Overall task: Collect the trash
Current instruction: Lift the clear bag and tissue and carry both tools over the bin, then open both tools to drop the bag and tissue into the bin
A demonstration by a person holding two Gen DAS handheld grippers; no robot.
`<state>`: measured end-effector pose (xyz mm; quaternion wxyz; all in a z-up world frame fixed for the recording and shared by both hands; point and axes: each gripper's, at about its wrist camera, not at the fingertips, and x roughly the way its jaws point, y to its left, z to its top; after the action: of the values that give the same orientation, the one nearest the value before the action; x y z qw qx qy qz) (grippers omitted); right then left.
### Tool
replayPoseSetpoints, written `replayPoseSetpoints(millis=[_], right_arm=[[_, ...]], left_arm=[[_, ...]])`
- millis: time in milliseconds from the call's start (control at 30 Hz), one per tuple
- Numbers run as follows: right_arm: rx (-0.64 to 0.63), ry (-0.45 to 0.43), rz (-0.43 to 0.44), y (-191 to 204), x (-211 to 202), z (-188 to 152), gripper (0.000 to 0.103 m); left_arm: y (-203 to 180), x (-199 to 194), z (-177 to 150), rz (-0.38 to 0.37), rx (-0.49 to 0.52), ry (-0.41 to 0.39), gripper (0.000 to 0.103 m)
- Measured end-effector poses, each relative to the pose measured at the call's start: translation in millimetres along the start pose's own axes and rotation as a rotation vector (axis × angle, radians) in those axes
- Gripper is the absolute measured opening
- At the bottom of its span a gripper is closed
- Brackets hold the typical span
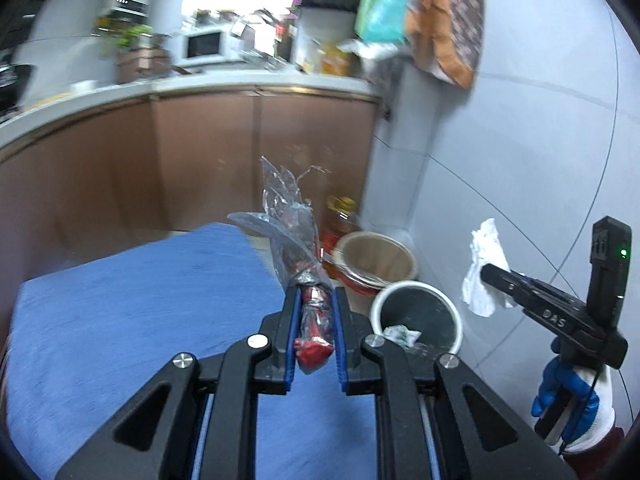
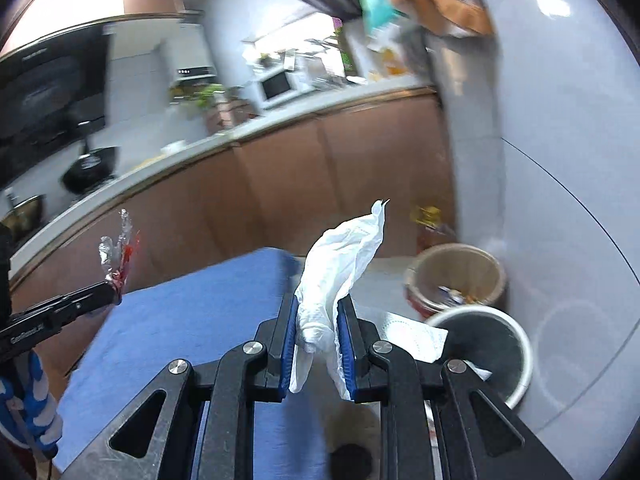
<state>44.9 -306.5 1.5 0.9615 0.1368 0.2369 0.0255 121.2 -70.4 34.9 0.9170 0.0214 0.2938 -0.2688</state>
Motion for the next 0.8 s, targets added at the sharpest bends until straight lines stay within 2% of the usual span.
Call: replayPoseSetpoints(millis=[267, 500, 667, 733, 800], right_arm=[[0.107, 0.092, -0.182, -93, 49, -17, 0.019], [0.155, 0.172, -0.261, -144, 93, -34, 0.021], [0.153, 0.219, -0.312, -165, 117, -43, 0.021], [0.151, 0.231, -0.33, -169, 122, -48, 0.024], [0.15, 0.239, -0.347, -173, 126, -51, 0.033]], left_arm=[[-81, 146, 11, -0.157, 0.106, 0.171, 0.014], [-138, 249, 7, -0.24, 0.142, 0.305, 0.015], [-157, 295, 6, -0.257, 0.129, 0.352, 0.017], [-162, 311, 6, -0.272, 0.106, 0.374, 0.017], [-165, 322, 7, -0.284, 0.091, 0.389, 0.018]])
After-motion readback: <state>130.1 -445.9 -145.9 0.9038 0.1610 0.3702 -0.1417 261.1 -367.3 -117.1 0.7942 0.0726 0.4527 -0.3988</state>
